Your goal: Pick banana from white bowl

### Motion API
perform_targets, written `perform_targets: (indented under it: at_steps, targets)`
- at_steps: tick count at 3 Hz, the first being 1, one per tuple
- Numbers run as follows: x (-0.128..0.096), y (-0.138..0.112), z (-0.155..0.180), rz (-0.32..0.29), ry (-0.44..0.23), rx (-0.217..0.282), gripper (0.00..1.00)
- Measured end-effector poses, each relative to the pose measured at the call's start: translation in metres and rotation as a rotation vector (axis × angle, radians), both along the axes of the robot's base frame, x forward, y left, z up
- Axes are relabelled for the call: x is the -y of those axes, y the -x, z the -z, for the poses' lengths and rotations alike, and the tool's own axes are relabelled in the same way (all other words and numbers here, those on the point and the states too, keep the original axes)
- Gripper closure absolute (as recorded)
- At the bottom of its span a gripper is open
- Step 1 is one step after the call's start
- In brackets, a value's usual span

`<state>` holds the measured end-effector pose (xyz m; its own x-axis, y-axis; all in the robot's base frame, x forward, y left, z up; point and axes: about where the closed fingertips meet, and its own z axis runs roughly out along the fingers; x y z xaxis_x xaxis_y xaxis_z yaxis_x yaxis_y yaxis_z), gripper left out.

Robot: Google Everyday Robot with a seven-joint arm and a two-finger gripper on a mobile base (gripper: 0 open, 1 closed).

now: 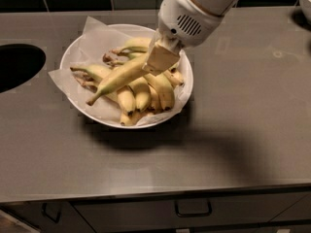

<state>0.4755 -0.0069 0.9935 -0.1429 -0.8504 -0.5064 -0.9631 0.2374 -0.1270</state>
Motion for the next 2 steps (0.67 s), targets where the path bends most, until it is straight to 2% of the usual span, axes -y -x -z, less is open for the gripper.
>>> perform_targets:
  at_steps: [1,2]
  targets:
    - [0.000,0.000,0.000,0.000,0.000,0.000,1.00]
    - [-0.007,0.005,-0.033,0.000,-0.020,0.051,1.00]
